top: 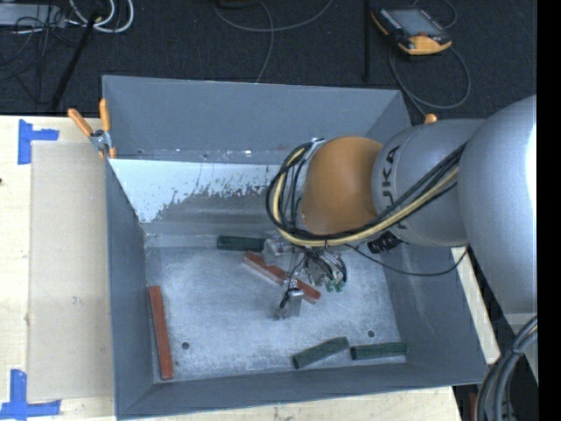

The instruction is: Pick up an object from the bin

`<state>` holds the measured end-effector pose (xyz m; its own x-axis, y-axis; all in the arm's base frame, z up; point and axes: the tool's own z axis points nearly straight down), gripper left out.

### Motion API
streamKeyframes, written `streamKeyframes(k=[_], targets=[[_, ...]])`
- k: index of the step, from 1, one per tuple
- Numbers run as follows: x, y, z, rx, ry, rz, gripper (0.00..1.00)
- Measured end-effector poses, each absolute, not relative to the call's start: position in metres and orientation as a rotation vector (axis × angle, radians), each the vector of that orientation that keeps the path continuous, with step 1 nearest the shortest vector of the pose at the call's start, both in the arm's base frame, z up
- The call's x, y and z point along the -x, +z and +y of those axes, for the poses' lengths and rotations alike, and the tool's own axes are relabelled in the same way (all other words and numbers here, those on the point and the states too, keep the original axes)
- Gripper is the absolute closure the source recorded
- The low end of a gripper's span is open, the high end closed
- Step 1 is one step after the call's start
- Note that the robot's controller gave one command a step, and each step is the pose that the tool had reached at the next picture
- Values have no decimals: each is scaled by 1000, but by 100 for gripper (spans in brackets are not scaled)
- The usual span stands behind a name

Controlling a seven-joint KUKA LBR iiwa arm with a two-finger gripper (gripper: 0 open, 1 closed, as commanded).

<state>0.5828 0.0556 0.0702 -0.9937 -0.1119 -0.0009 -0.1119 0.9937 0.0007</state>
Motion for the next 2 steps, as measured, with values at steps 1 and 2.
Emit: streamKeyframes(k=[1,2], targets=[[-583,72,56,175,3,3135,100],[-576,220,80,887,0,3007,100]])
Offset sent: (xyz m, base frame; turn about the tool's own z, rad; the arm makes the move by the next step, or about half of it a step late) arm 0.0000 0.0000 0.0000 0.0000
